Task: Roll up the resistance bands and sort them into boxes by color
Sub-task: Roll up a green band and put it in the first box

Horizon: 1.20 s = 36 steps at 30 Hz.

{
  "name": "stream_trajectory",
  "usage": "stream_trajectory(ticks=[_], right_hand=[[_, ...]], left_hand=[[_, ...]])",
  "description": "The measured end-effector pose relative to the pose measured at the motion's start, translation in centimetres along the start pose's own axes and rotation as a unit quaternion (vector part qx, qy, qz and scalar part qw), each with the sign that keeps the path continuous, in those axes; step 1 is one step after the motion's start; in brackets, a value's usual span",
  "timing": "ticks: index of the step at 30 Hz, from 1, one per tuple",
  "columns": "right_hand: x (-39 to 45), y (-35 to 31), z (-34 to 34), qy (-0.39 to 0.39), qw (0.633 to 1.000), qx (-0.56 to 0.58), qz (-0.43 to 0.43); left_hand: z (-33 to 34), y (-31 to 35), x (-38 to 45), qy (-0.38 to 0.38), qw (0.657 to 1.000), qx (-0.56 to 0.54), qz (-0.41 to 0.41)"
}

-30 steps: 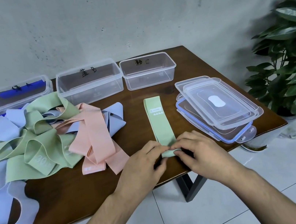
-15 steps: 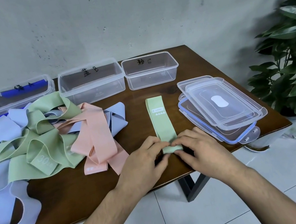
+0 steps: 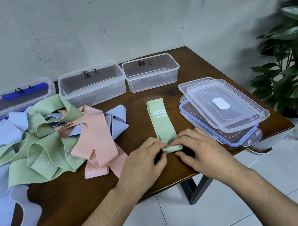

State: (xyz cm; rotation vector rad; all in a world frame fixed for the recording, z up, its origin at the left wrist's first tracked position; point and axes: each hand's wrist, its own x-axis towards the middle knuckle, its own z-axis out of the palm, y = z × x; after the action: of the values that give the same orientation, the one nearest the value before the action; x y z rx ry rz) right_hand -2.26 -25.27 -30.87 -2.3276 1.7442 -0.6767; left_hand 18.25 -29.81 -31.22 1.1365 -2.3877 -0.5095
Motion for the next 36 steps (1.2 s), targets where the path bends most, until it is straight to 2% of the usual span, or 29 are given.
stream_trajectory(ticks=[6, 17, 21, 29, 36], right_hand=[[0.8, 0.3, 0.2, -0.009, 1.000, 0.025, 0.013], [-1.0, -0.6, -0.5, -0.041, 0.999, -0.006, -0.025], [-1.4, -0.6, -0.1, -0.028, 0.999, 0.011, -0.018], [-1.3, -0.7, -0.1, -0.012, 0.999, -0.033, -0.011], [-0.9, -0.9, 0.2, 0.000, 1.000, 0.011, -0.004]], left_hand=[[0.1, -0.3, 0.5, -0.023, 0.999, 0.026, -0.006], [-0.2, 0.1, -1.4, -0.020, 1.000, 0.014, 0.010], [-0.2, 0.4, -1.9, -0.029, 0.999, 0.000, 0.013], [0.1, 0.3, -1.5, -0.019, 1.000, 0.008, 0.006], [-0.1, 0.3, -1.1, -0.026, 0.999, -0.010, -0.018]])
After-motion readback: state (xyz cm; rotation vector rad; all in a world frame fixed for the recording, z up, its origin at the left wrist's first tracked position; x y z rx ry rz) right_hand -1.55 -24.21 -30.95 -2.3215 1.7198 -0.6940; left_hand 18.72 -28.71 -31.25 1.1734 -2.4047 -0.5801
